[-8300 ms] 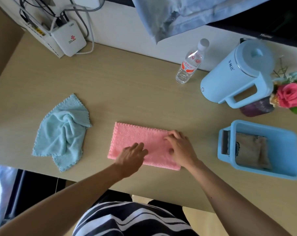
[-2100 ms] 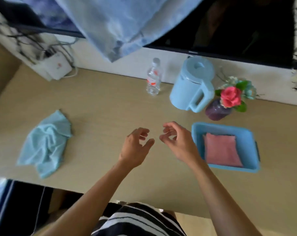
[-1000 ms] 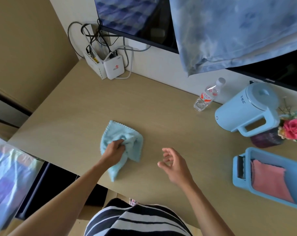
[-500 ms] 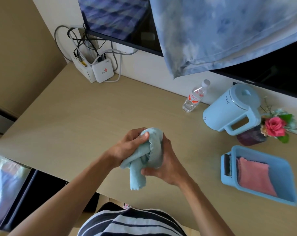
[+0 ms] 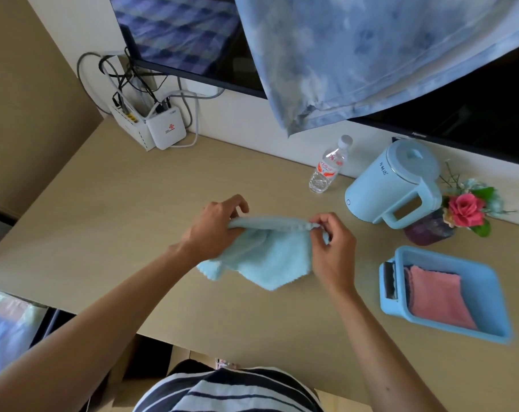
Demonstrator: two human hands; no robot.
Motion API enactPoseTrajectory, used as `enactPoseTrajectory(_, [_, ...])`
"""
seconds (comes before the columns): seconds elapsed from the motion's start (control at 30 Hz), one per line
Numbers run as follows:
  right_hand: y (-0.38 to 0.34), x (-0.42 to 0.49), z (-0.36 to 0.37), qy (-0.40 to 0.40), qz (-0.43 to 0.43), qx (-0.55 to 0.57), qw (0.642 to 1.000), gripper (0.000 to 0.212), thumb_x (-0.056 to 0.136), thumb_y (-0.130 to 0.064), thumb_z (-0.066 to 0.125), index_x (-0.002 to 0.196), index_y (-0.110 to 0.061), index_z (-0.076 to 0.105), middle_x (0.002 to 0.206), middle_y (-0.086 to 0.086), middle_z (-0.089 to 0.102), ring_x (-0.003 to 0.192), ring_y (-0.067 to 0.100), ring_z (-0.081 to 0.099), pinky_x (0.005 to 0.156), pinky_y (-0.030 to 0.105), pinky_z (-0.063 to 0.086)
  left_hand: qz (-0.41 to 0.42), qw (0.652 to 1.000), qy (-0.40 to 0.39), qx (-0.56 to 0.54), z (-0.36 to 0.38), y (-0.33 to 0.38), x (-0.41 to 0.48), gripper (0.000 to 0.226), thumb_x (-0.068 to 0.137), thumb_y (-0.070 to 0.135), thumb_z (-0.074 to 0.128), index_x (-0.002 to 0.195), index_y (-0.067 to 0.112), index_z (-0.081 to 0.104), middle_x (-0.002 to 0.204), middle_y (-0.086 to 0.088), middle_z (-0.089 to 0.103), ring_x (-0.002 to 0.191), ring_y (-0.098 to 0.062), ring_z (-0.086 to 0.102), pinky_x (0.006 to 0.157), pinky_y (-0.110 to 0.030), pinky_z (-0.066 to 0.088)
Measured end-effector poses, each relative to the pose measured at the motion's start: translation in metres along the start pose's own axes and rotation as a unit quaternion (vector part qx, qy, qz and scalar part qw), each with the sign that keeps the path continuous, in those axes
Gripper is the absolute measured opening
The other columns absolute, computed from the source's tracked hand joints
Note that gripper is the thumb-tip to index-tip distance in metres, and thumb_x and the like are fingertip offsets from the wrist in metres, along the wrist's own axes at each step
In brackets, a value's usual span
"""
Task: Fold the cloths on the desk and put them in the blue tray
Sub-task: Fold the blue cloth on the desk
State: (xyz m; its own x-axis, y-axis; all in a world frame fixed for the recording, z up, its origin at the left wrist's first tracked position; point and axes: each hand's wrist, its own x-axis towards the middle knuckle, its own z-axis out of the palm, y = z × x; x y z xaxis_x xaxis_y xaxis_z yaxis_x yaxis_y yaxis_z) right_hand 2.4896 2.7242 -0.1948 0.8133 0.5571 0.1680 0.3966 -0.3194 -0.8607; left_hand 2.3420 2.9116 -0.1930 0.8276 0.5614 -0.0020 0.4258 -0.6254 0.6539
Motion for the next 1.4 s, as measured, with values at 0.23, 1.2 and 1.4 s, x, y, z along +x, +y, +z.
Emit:
enactPoseTrajectory(0.23, [0.000, 0.037, -0.018, 0.024, -0.038, -0.029, 0.999, 0.006, 0.092, -0.007, 0.062, 0.093, -0.009, 0.068, 0.083, -0.005, 0.069, 0.080, -0.006, 0.062, 0.073, 0.010, 0.044, 0.058, 0.987, 0.098, 0.116, -0.020, -0.011, 0.024, 0.022, 0.082, 0.005, 0.058, 0.097, 0.020, 0.063, 0.088, 0.001, 0.070, 0.072, -0.027, 0.065, 0.060, -0.040, 0.054])
enactPoseTrajectory(1.2, [0.133, -0.058, -0.040, -0.411, 0.194, -0.155, 0.877, 0.004, 0.088, -0.028, 0.072, 0.084, -0.028, 0.075, 0.080, -0.015, 0.071, 0.075, -0.005, 0.063, 0.068, 0.016, 0.045, -0.058, 0.951, -0.304, -0.006, 0.079, -0.085, -0.059, 0.009, 0.091, 0.026, 0.063, 0.089, 0.024, 0.072, 0.083, 0.020, 0.066, 0.078, 0.001, 0.060, 0.076, -0.022, 0.047])
enactPoseTrajectory(1.4, [0.148, -0.036, -0.028, -0.315, 0.174, -0.159, 0.919, 0.010, 0.086, -0.017, 0.071, 0.082, -0.025, 0.069, 0.066, -0.016, 0.061, 0.056, -0.009, 0.054, 0.058, 0.018, 0.036, -0.149, 0.972, -0.180, -0.022, 0.101, -0.092, -0.035, 0.012, 0.092, 0.025, 0.064, 0.091, 0.020, 0.075, 0.084, 0.003, 0.072, 0.081, -0.019, 0.067, 0.073, -0.030, 0.051])
